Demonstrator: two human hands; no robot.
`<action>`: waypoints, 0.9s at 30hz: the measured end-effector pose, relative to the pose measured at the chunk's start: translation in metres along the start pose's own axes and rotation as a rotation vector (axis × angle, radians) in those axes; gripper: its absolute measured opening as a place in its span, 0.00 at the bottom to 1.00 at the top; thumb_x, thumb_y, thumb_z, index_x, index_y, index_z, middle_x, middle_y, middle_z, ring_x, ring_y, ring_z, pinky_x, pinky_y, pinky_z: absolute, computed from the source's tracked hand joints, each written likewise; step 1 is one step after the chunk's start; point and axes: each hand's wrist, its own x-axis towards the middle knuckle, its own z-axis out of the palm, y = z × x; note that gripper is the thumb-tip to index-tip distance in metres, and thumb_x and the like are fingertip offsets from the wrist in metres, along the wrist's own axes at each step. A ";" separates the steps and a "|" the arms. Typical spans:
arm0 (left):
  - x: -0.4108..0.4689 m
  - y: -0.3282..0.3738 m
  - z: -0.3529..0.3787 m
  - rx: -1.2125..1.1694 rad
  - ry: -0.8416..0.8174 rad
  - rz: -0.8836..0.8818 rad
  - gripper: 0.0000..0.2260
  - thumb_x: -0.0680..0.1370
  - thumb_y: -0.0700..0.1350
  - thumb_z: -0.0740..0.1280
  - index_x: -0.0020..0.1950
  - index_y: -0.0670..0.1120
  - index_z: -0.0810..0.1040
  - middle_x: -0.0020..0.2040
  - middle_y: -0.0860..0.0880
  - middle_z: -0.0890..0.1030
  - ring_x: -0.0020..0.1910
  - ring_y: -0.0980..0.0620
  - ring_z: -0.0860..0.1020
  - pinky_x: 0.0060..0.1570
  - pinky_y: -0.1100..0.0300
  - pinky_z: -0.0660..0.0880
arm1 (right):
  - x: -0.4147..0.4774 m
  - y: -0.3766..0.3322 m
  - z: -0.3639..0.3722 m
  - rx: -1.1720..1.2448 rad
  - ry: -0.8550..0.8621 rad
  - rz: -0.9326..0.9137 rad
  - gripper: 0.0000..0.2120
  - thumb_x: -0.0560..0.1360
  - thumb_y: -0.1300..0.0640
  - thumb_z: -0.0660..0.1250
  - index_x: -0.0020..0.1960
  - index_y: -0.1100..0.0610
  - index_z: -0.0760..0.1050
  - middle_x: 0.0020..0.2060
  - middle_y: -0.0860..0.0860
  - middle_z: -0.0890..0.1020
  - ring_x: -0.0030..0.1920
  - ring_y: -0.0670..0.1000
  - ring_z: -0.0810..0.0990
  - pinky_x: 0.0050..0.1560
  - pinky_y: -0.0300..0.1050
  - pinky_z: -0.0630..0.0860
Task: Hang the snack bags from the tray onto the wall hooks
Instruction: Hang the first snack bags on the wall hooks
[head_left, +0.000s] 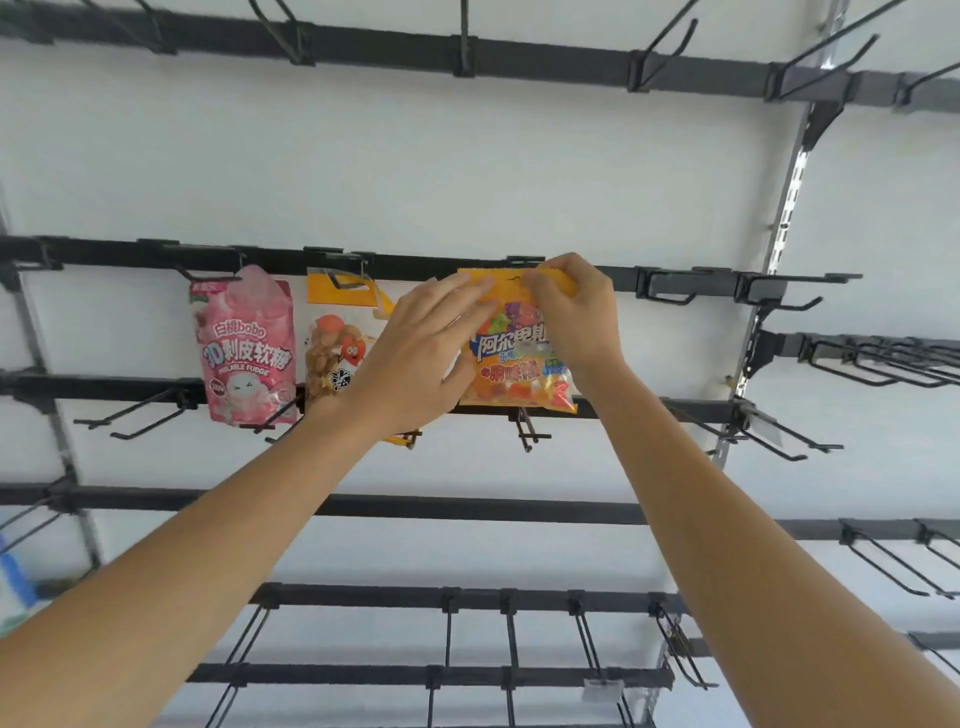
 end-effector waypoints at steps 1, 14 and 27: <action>0.003 -0.004 0.002 0.014 -0.004 0.008 0.25 0.79 0.47 0.53 0.75 0.42 0.68 0.77 0.47 0.64 0.77 0.48 0.57 0.75 0.56 0.46 | 0.002 0.002 0.004 0.007 -0.025 -0.008 0.04 0.77 0.58 0.66 0.44 0.57 0.78 0.33 0.46 0.78 0.32 0.42 0.74 0.33 0.35 0.71; 0.026 -0.023 0.033 0.046 0.184 0.139 0.21 0.76 0.41 0.61 0.70 0.44 0.74 0.70 0.46 0.73 0.66 0.45 0.69 0.65 0.48 0.63 | 0.020 0.032 0.002 0.243 -0.145 -0.012 0.08 0.76 0.57 0.67 0.38 0.54 0.75 0.34 0.54 0.79 0.37 0.54 0.80 0.37 0.47 0.77; 0.043 -0.063 0.081 0.101 -0.120 0.096 0.23 0.76 0.56 0.59 0.70 0.53 0.73 0.77 0.49 0.61 0.75 0.46 0.55 0.72 0.44 0.50 | 0.027 0.086 0.032 -0.398 0.355 -0.231 0.12 0.73 0.60 0.68 0.54 0.55 0.70 0.49 0.47 0.74 0.46 0.48 0.73 0.39 0.37 0.67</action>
